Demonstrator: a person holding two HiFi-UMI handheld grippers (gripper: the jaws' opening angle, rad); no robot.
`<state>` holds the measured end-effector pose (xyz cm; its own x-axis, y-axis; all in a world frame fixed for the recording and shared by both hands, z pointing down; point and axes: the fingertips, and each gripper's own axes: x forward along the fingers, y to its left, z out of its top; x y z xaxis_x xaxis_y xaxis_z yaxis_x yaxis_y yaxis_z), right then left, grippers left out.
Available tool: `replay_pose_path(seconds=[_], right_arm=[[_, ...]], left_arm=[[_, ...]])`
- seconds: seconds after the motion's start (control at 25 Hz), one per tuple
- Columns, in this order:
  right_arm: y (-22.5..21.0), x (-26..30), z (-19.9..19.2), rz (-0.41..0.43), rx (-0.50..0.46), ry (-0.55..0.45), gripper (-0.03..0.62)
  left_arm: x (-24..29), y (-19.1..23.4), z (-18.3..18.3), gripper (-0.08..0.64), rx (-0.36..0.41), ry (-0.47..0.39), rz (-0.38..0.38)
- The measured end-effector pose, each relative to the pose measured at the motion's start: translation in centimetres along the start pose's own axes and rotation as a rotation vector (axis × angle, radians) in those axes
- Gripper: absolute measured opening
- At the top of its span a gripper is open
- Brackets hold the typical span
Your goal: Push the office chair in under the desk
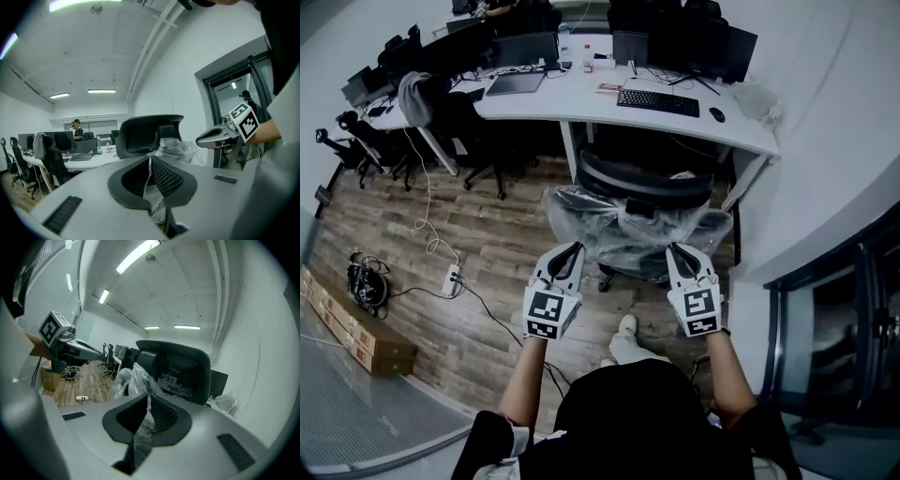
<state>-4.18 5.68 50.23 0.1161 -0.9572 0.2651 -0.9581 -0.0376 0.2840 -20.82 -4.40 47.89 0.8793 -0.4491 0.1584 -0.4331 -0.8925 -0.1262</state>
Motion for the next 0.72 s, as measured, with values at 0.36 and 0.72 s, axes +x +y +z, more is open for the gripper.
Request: replay_pose_path(seconds=[0.36, 0.72], right_arm=[[-3.8, 3.6, 0.2, -0.022, -0.107, 0.031, 0.032], [-5.2, 6.7, -1.2, 0.046, -0.3, 0.125, 0.255]], left_arm=[[6.9, 1.1, 0.5, 0.025, 0.037, 0.04, -0.075], [12.5, 0.5, -0.5, 0.268, 0.247, 0.135, -0.243]])
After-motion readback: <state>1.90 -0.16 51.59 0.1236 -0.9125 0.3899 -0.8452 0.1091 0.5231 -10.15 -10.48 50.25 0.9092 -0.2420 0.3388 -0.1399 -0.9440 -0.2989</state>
